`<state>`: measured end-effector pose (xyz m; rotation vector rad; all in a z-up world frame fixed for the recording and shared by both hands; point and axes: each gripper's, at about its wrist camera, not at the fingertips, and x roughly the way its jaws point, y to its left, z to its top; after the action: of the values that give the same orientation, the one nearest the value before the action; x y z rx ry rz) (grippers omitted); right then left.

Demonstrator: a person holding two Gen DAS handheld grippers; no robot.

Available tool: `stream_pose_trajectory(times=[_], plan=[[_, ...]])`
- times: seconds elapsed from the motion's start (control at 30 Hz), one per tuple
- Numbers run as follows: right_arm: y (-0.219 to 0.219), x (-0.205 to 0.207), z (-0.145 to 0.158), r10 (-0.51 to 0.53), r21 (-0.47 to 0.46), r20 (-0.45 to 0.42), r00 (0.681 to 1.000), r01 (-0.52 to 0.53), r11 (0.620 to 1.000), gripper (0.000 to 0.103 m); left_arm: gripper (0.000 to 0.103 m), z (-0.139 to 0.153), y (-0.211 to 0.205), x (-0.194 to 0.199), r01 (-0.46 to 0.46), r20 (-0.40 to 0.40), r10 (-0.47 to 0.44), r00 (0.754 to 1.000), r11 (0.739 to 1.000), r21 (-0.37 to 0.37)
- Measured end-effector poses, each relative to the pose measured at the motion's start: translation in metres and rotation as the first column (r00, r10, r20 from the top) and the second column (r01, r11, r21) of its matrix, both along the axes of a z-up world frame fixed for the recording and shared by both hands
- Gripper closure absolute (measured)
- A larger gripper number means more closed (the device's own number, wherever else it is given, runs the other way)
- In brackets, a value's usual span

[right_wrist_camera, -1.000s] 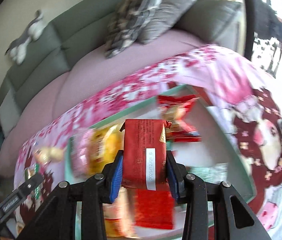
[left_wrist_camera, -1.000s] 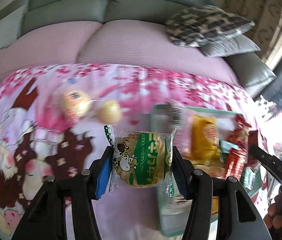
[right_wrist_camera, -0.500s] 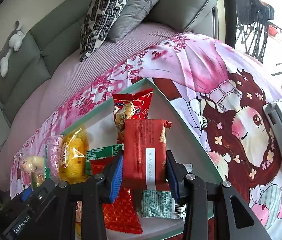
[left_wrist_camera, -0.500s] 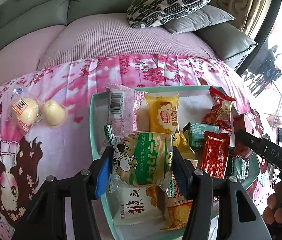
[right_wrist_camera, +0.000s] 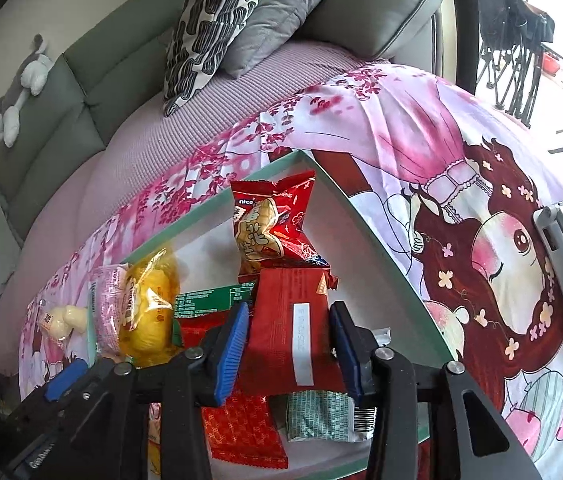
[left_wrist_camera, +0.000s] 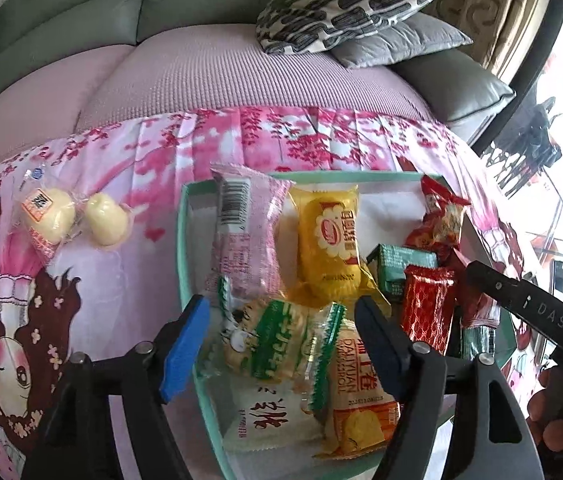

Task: Organize snacks
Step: 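Open both tools to drop the packs into the tray, then withdraw both tools from the tray toward the two remaining cakes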

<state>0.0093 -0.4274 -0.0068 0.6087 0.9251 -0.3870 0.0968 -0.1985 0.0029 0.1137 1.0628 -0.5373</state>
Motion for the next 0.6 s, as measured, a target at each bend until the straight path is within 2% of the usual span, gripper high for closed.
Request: stream_pose_trajectory(times=[0.1, 0.2, 0.27, 0.47, 0.6], plan=[[0.002, 0.001, 0.004, 0.012, -0.01, 0.013, 1.0, -0.012, 1.0, 0.039, 0.025, 0.006, 0.007, 0.002, -0.027, 0.007, 0.027, 1.0, 1.0, -0.008], [0.006, 0.003, 0.009, 0.028, -0.032, 0.021, 0.999, -0.027, 0.999, 0.028, 0.014, 0.012, 0.02, 0.007, -0.075, 0.013, 0.076, 0.997, 0.997, -0.027], [0.01, 0.004, 0.013, 0.044, -0.04, 0.033, 0.998, -0.043, 0.998, 0.023, 0.014, 0.016, 0.03, 0.01, -0.12, 0.024, 0.121, 0.992, 0.992, -0.03], [0.026, 0.01, 0.022, 0.091, -0.07, 0.055, 0.994, -0.087, 0.994, 0.005, 0.009, 0.019, 0.074, 0.027, -0.287, 0.053, 0.287, 0.957, 0.958, -0.005], [0.041, 0.015, 0.031, 0.133, -0.098, 0.08, 0.988, -0.125, 0.987, 0.002, 0.009, 0.017, 0.1, 0.035, -0.368, 0.062, 0.366, 0.929, 0.93, 0.022]])
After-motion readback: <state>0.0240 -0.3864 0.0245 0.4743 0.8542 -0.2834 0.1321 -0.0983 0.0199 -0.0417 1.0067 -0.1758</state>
